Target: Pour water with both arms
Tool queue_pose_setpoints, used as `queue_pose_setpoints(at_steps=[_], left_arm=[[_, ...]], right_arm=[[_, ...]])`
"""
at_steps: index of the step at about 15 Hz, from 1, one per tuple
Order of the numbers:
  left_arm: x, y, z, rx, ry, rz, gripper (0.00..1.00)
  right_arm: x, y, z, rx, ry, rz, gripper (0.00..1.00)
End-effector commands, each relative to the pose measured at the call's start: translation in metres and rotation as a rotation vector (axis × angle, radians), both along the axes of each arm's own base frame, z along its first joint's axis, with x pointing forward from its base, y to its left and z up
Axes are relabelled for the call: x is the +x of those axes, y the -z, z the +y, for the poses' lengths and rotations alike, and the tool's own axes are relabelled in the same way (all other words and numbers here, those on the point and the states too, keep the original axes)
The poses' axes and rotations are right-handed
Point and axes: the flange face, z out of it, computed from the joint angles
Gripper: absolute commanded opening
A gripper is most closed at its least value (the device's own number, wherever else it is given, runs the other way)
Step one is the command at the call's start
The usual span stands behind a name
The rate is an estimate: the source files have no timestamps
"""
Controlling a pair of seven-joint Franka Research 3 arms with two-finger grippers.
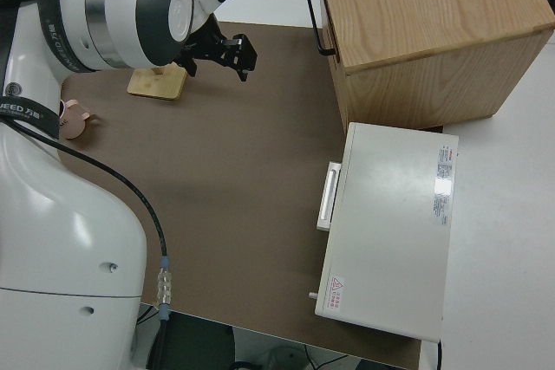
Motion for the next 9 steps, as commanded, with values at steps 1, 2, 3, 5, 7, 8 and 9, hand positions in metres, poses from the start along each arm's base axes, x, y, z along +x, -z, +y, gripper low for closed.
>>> queue_pose_setpoints(at_steps=[1,2,3,5,7,8,9], left_arm=[[-0.018,-0.027,-0.018,0.009,-0.047,0.076,1.0],[-0.019,-0.031,-0.029,0.007,-0.059,0.101,1.0],[-0.019,-0.033,-0.037,0.008,-0.079,0.128,1.0],[-0.019,-0.037,-0.06,-0.005,-0.098,0.166,1.0],[-0.019,-0.033,-0.08,-0.031,-0.097,0.221,1.0],[-0.019,-0.035,-0.093,-0.038,-0.107,0.233,1.0],[-0.017,-0.036,-0.111,-0.033,-0.109,0.253,1.0]], right_arm=[[-0.002,-0.004,-0.001,-0.005,-0.009,-0.002,0.985],[-0.002,-0.004,-0.001,-0.005,-0.009,-0.002,0.985],[-0.002,-0.004,-0.001,-0.004,-0.009,-0.002,0.985],[-0.002,-0.004,-0.001,-0.004,-0.009,-0.002,0.987],[-0.002,-0.004,-0.001,-0.004,-0.009,-0.002,0.985],[-0.002,-0.004,-0.001,-0.005,-0.009,-0.002,0.987],[-0.002,-0.004,-0.001,-0.004,-0.009,-0.002,0.987]])
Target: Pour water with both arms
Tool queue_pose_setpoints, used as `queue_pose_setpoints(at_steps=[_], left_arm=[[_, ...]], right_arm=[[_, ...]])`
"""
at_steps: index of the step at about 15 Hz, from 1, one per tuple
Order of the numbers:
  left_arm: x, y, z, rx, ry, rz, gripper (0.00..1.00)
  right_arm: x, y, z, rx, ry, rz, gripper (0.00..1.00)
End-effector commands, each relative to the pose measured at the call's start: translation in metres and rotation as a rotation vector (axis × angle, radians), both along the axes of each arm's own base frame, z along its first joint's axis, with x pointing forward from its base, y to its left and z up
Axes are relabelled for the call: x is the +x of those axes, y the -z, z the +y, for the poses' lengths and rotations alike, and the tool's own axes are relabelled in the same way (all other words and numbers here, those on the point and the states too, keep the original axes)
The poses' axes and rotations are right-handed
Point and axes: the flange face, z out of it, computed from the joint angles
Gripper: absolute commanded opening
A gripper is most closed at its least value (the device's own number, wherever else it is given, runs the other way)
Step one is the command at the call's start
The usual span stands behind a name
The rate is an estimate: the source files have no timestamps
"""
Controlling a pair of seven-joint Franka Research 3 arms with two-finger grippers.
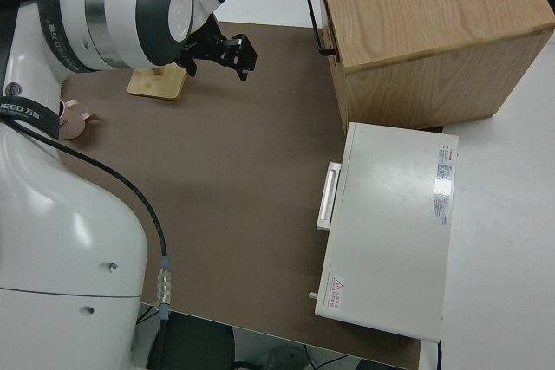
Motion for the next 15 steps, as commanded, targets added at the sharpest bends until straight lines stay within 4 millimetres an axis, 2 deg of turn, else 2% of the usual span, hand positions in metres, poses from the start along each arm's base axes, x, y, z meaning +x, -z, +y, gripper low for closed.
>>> queue_pose_setpoints(at_steps=[1,4,6,10,13,15], left_arm=[[0.001,-0.002,-0.047,0.028,0.006,0.071,1.0],[0.005,-0.005,-0.091,0.014,0.07,0.119,1.0],[0.011,-0.005,-0.127,0.006,0.035,0.145,1.0],[0.027,0.0,-0.207,0.015,0.143,0.153,1.0],[0.033,0.001,-0.269,0.022,0.117,0.148,1.0],[0.032,-0.001,-0.296,0.026,0.118,0.142,1.0]], right_arm=[[-0.002,-0.004,-0.001,-0.004,-0.009,-0.002,0.985],[-0.002,-0.004,-0.001,-0.004,-0.009,-0.002,0.985],[-0.002,-0.004,-0.001,-0.004,-0.009,-0.002,0.987],[-0.002,-0.004,-0.002,-0.004,-0.008,-0.002,0.987],[-0.002,-0.004,-0.001,-0.004,-0.009,-0.002,0.985],[-0.002,-0.004,-0.001,-0.004,-0.009,-0.002,0.985]])
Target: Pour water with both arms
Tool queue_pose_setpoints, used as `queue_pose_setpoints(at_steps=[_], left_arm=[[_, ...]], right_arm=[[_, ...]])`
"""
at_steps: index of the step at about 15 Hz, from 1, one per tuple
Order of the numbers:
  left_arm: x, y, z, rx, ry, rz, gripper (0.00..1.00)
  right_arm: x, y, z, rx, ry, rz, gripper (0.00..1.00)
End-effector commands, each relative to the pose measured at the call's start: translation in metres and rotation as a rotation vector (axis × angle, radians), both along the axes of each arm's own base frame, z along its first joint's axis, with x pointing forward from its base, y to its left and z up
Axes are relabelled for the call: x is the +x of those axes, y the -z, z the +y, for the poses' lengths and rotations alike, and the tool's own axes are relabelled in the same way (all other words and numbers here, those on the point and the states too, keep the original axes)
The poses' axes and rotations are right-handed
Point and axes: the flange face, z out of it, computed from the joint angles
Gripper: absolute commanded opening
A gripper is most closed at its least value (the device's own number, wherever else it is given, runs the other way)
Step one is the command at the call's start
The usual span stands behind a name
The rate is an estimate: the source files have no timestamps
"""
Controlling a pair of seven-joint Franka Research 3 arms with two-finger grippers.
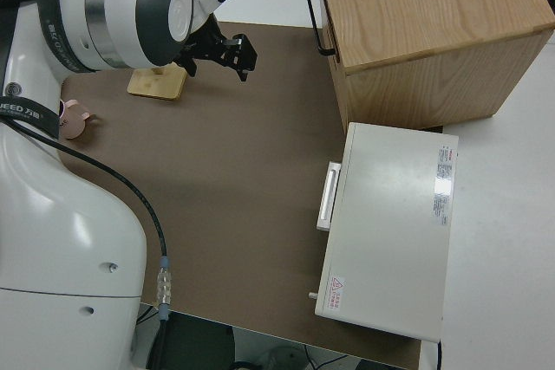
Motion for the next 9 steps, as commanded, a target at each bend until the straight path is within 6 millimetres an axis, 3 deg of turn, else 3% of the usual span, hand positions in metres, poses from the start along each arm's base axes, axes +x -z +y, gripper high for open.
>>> queue_pose_setpoints(at_steps=[1,5,9], left_arm=[[-0.006,-0.001,-0.034,0.031,-0.017,-0.006,1.0],[-0.006,-0.003,-0.052,0.036,0.017,-0.015,1.0],[-0.008,-0.01,-0.047,0.034,0.007,-0.029,1.0]], right_arm=[[-0.002,-0.004,-0.001,-0.004,-0.009,-0.002,0.985],[-0.002,-0.004,-0.002,-0.004,-0.009,-0.002,0.985],[-0.002,-0.004,-0.001,-0.004,-0.009,-0.002,0.987]])
